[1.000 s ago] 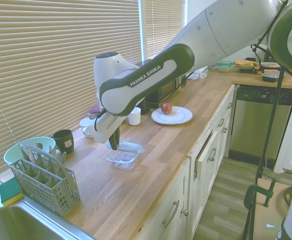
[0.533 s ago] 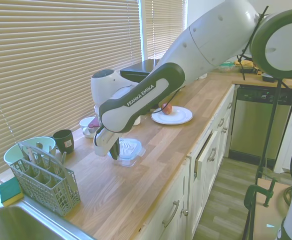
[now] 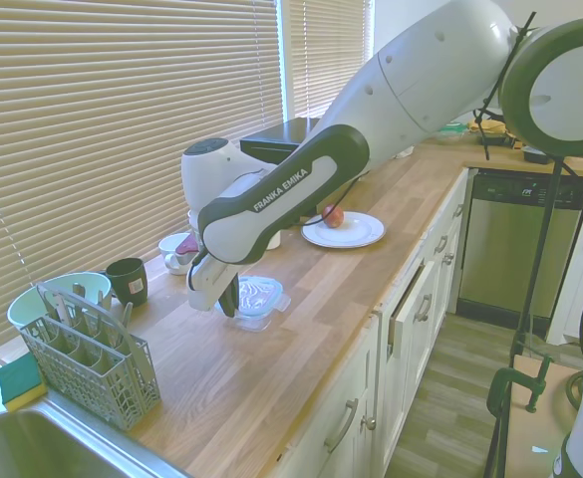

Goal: Cover the lid of the food container

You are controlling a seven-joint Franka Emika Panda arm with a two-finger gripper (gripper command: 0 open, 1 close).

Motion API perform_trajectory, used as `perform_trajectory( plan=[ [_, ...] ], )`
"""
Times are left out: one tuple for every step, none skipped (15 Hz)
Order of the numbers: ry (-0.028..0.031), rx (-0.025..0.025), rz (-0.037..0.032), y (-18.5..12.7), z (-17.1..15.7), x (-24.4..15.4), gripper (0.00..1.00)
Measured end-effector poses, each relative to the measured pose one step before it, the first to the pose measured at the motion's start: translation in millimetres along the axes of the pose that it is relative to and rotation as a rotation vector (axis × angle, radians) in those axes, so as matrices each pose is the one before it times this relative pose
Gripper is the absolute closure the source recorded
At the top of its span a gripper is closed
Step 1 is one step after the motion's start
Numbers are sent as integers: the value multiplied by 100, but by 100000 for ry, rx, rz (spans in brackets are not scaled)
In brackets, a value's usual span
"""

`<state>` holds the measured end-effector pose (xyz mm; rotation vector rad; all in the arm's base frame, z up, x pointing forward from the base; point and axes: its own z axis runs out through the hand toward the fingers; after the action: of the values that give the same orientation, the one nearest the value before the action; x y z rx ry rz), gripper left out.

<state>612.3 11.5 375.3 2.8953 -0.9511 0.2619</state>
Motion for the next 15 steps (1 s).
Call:
perform_trajectory(
  plan=[
    [30,55,19,0,5,1,0],
    [132,124,52,5,-13,28,0],
    [202,181,289,19,-20,51,0],
    [227,318,515,43,-63,74,0],
    [322,542,643,128,-228,98,0],
    [362,679,716,242,-445,70,0],
    [329,973,988,355,-635,-5,0],
    [62,1260,1371,565,-813,-76,0],
    [-140,1332,1426,801,-903,-132,0],
    [-263,1449,1436,1075,-1003,-153,0],
    [-549,1330,940,1408,-911,-112,0],
    [-735,1180,1178,1615,-751,-198,0],
    [-1134,661,1510,1964,-545,-287,0],
    [-1356,433,1872,2121,-447,-266,0],
    [-1115,309,1427,1969,-306,-309,0]
  ],
)
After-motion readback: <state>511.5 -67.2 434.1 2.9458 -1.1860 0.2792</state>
